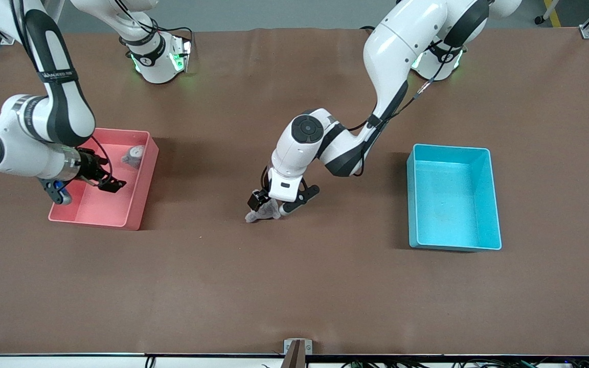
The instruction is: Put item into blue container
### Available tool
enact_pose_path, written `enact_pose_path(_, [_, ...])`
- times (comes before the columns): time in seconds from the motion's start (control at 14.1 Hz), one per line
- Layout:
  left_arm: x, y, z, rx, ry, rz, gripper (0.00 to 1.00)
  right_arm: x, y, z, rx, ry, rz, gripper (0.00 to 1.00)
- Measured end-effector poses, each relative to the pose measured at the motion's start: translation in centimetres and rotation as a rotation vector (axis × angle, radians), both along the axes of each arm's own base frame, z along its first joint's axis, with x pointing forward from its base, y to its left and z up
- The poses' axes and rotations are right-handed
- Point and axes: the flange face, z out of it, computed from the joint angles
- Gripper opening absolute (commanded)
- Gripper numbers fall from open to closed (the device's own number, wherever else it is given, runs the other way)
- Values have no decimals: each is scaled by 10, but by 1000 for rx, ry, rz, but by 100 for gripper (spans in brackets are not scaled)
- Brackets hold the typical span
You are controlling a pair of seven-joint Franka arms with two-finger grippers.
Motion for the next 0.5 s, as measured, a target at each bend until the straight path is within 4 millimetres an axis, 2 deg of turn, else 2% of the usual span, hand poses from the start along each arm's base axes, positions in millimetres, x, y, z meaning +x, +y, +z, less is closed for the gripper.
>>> enact_pose_path(0.14, [0,0,-19,15,-15,0,65,-12,-12,-13,-1,17,-28,100])
enact_pose_path(0.28, [-4,-3,-27,26,-26,-7,60,-20,-25,-18,6,31,-61,100])
enact_pose_path(0.43, [-7,-7,-26,25,-30,-12,60,-26,-27,-25,32,46,-99,100])
enact_pose_path(0.5, [-8,-9,-26,24,-29,-10,55,-29,-26,-30,38,56,-104,100])
